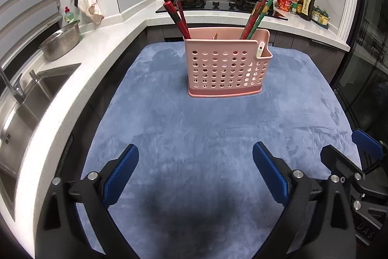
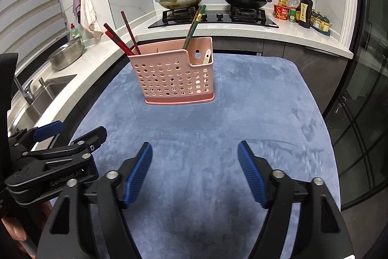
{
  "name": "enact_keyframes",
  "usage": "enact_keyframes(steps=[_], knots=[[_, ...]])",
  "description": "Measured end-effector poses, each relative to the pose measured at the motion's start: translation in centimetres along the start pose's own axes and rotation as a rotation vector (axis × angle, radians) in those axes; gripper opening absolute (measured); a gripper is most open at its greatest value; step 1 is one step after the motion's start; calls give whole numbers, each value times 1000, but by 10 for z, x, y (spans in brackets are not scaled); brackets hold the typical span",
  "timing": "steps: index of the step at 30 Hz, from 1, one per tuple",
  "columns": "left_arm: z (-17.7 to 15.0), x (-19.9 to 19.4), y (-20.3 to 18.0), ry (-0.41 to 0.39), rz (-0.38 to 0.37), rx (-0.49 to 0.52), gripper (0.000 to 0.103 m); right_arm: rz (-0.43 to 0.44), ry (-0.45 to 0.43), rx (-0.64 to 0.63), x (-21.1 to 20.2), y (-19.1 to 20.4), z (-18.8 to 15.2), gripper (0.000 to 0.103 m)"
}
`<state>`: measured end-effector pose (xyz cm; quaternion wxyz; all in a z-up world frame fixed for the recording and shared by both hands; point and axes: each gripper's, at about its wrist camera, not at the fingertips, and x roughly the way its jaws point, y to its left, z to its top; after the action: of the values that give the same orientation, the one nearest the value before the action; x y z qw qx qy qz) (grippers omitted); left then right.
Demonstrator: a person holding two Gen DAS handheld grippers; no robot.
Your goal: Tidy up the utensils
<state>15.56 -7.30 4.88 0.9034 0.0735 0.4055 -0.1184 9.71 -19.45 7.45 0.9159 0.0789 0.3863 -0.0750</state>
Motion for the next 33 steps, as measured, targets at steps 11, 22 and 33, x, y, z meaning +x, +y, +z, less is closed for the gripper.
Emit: enact_keyframes(steps=[11,22,33], knots=[[-5,8,3,27,29,-14,94,-28,11,-9,4,1,-2,87],[-7,10,5,26,72,-19,94,-40,18,7,6,0,-1,96],[-8,11,6,29,83,-21,95,-47,30,23,9,-4,-2,96]])
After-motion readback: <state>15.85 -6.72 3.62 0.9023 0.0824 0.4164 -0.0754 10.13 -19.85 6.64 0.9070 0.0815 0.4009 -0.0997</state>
